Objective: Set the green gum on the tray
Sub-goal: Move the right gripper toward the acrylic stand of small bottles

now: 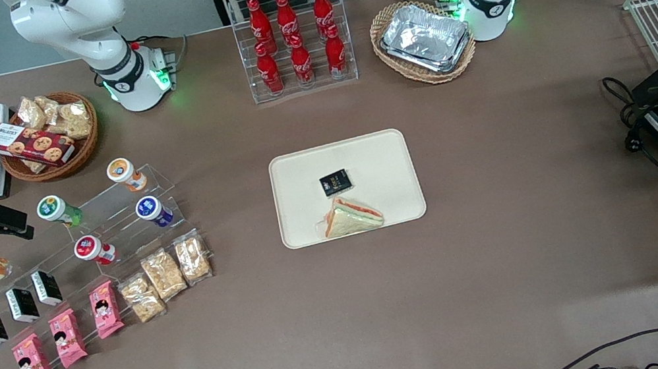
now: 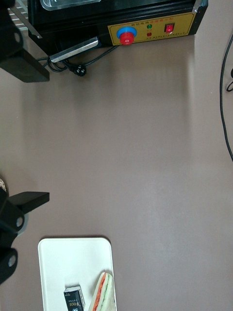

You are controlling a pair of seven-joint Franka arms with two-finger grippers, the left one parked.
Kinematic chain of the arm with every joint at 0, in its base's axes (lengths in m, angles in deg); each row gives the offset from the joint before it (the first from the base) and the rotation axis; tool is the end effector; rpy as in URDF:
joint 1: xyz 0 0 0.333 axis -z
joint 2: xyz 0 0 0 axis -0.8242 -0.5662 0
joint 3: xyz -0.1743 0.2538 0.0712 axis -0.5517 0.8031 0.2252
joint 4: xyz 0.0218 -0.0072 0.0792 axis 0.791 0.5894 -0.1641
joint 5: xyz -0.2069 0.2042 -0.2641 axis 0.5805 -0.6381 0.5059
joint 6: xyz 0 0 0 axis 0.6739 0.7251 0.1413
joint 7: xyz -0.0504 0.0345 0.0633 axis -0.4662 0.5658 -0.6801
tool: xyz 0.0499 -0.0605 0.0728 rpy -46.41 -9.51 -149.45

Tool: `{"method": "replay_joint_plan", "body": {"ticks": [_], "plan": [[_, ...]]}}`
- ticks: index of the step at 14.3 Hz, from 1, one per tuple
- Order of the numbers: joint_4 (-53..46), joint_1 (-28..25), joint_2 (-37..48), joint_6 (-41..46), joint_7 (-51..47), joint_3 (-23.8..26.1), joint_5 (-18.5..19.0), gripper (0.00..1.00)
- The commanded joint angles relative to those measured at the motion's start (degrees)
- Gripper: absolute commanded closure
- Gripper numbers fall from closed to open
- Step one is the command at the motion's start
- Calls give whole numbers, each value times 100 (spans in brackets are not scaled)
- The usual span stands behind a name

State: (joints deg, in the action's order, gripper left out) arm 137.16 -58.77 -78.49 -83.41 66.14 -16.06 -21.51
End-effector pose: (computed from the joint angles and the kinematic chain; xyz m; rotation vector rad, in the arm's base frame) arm 0.5700 -0.0281 0.5934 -3.1247 0.0800 -0.0407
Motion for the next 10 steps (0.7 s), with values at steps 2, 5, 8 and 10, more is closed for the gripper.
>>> {"method": "replay_joint_plan", "body": {"ticks": [2, 5, 8, 10], "plan": [[-29, 19, 28, 70, -18, -15, -83, 0], [-29, 27, 19, 79, 43, -15, -83, 0], [-3, 27, 28, 97, 43, -15, -100, 0], [84, 27, 124, 201, 87, -23, -91, 0]]}}
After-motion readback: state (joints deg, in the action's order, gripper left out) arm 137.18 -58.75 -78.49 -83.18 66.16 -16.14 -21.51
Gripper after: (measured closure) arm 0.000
